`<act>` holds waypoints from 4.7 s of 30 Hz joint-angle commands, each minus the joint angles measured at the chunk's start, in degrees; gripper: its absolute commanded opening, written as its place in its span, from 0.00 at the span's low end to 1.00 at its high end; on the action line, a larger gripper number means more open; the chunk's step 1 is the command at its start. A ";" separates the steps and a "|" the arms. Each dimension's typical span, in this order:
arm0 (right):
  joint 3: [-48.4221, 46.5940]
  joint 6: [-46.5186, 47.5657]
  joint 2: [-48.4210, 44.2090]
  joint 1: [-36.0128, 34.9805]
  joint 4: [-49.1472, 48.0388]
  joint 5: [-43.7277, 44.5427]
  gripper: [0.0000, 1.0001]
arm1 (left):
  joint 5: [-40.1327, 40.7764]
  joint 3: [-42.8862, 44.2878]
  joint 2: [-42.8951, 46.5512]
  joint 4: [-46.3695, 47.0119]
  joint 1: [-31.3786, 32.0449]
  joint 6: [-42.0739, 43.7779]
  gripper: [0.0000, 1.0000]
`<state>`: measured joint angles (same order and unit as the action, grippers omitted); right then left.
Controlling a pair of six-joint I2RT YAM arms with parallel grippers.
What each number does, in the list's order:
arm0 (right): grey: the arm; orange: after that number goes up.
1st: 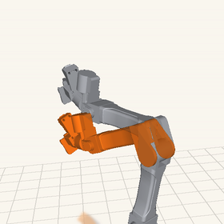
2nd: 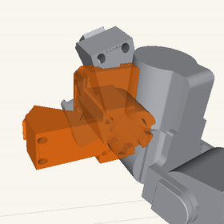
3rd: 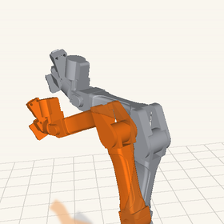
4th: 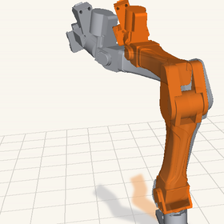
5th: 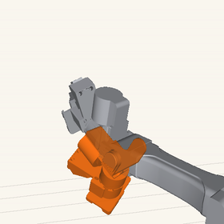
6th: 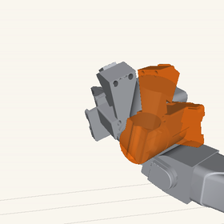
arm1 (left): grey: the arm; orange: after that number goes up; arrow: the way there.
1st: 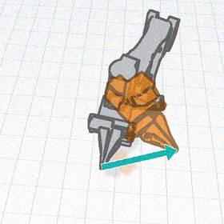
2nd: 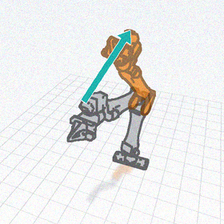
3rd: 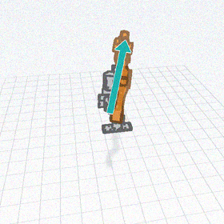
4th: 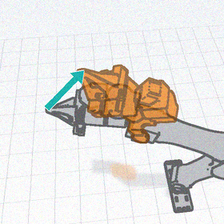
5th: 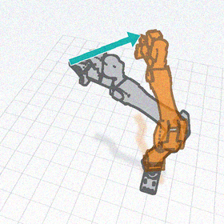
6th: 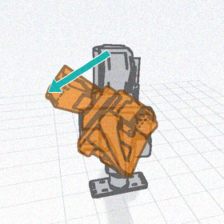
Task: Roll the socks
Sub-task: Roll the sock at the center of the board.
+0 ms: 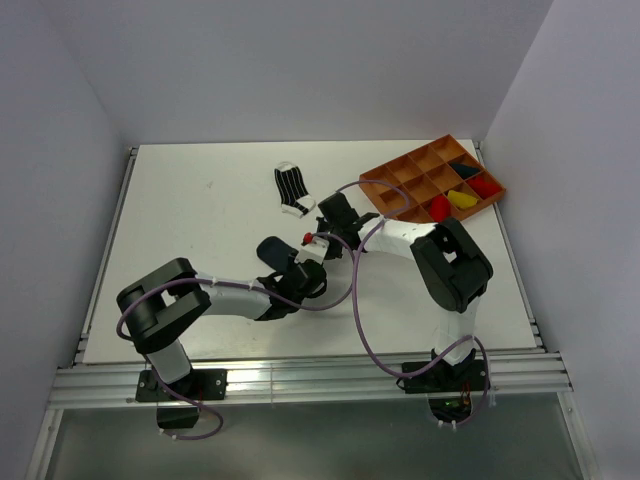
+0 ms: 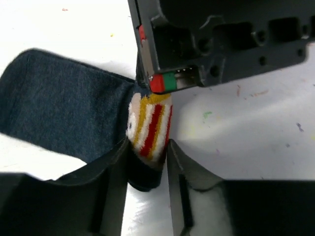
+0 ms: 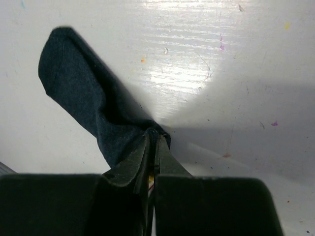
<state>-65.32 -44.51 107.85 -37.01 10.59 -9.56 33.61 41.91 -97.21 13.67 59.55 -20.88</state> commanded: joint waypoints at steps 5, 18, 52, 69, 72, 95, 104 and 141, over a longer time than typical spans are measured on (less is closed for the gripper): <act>1.86 -2.86 -1.15 0.98 -6.00 -5.90 0.00 | 1.12 5.02 -3.78 -5.85 0.22 -1.53 0.13; 16.35 -8.13 -11.43 4.32 -21.75 -3.27 0.56 | -27.69 1.86 3.52 -4.01 -12.52 -12.23 0.01; 7.58 -9.46 0.69 1.60 -18.42 -6.43 0.51 | -56.02 -10.62 -4.57 15.77 -28.96 -33.34 0.08; -0.51 -2.07 -0.27 0.37 -1.46 0.77 0.00 | -36.44 -7.37 10.70 -1.61 -23.26 -25.79 0.53; -2.35 -1.54 0.16 -0.16 1.62 2.27 0.00 | -25.11 -5.62 15.01 -6.88 -18.17 -23.42 0.54; -5.34 -1.72 1.31 -0.69 6.46 1.39 0.00 | 8.94 3.70 2.73 -3.12 3.47 -6.45 0.54; -5.96 -1.81 1.66 -0.69 6.55 0.42 0.00 | 8.32 5.81 -2.98 -3.21 3.56 -5.83 0.53; -4.64 -2.86 2.71 0.19 4.70 -3.27 0.00 | 4.99 9.42 -4.48 -16.13 0.66 -14.71 0.47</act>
<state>-69.43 -47.03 110.10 -37.10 16.03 -12.10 41.74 51.24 -100.25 1.26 62.08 -32.58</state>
